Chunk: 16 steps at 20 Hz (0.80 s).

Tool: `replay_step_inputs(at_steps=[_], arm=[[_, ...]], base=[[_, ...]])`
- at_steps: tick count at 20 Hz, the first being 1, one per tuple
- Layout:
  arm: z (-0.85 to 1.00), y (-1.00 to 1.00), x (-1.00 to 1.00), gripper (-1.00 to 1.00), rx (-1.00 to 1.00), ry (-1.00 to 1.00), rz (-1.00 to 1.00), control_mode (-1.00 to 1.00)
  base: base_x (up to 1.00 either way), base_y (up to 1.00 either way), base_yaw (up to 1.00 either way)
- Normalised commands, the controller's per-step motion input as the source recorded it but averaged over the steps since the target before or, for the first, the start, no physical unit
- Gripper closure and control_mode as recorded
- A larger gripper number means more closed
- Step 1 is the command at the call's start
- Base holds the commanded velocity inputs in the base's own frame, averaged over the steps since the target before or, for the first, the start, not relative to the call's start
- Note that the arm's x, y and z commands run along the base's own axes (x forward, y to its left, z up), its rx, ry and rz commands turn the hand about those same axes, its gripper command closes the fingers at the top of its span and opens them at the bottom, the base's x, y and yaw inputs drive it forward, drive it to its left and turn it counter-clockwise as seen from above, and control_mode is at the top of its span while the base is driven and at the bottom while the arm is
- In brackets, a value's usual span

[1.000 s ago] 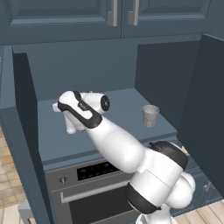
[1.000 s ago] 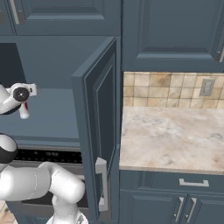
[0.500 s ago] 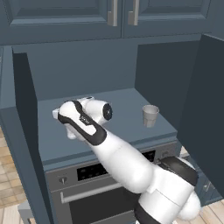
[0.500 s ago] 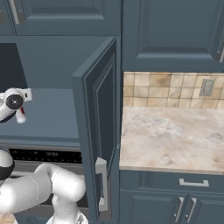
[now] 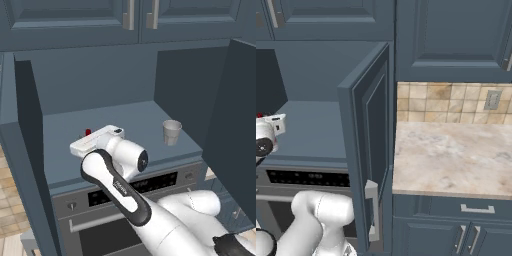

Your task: There is a bowl on the dining counter. Grab a lemon wedge from the fridge and place it in the bowl. Then get the liquor bottle and glass cup from the cabinet and place them next to the bowl.

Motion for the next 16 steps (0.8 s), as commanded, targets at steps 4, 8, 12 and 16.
replay_step_inputs(at_steps=[4,8,12,16], arm=[[0.73,-0.5,-0.54,1.0,0.09,0.09,0.0,-1.0],[0.71,-0.38,-0.4,1.0,0.08,0.21,0.0,-1.0],[0.6,-0.23,-0.56,1.0,0.04,0.18,0.0,-1.0],[0.3,-0.12,-0.75,1.0,0.02,0.13,0.0,-1.0]], base=[[0.0,0.0,0.0],[0.0,0.0,0.0],[0.0,0.0,0.0],[0.0,0.0,0.0]])
